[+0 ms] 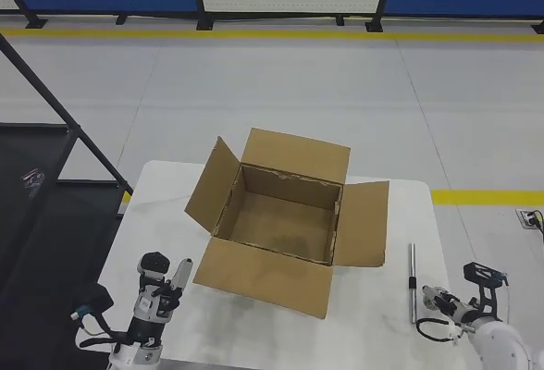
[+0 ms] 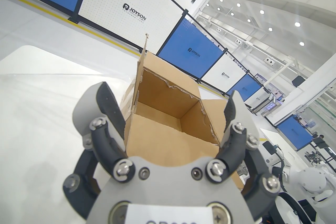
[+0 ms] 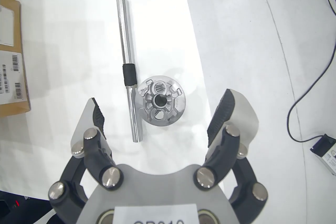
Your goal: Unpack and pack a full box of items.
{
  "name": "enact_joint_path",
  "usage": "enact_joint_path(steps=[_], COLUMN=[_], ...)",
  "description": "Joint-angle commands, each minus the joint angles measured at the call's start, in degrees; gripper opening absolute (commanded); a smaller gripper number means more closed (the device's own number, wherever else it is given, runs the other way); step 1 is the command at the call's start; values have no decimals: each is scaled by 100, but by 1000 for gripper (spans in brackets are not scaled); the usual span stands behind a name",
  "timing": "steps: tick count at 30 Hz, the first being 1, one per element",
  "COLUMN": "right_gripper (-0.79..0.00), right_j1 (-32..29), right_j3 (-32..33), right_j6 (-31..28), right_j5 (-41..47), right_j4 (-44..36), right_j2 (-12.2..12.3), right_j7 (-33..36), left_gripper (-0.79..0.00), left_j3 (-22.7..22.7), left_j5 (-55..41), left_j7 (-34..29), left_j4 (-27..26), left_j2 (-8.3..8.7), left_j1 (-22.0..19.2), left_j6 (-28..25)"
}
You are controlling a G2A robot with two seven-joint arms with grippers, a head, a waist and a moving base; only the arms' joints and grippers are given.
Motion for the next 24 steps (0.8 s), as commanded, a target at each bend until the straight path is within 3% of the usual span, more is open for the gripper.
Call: enact_joint_path(steps=[1, 5, 8, 11, 13, 14, 17, 19, 20, 24], right_gripper=[0, -15, -148, -194, -394, -425, -625, -677, -785, -785], right_j1=[113, 254, 359, 475, 545, 574, 609, 554, 506, 174], right_j3=[-83, -163, -207, -292, -321, -332, -307, -240, -209, -72], right_j6=[16, 34, 164, 255, 304, 338, 411, 464, 496, 636], right_j5=[-71, -118, -202, -252, -294, -324, -215, -66, 3, 431], right_j4=[112, 257, 377, 501, 569, 590, 564, 415, 282, -649], right_j2=[9, 27, 36, 43, 50, 54, 53, 47, 43, 0], right_j7=[116, 292, 365, 505, 585, 604, 510, 338, 239, -440], left_gripper=[0, 0, 0, 0, 0, 0, 0, 0, 0, 0], left_j3=[0, 0, 0, 0, 0, 0, 0, 0, 0, 0], left_j5=[0, 0, 0, 0, 0, 0, 0, 0, 0, 0], left_j7=[0, 0, 0, 0, 0, 0, 0, 0, 0, 0], left_j4=[0, 0, 0, 0, 0, 0, 0, 0, 0, 0], left_j2=[0, 0, 0, 0, 0, 0, 0, 0, 0, 0], left_j1=[0, 0, 0, 0, 0, 0, 0, 0, 0, 0], left_j6=[0, 0, 0, 0, 0, 0, 0, 0, 0, 0])
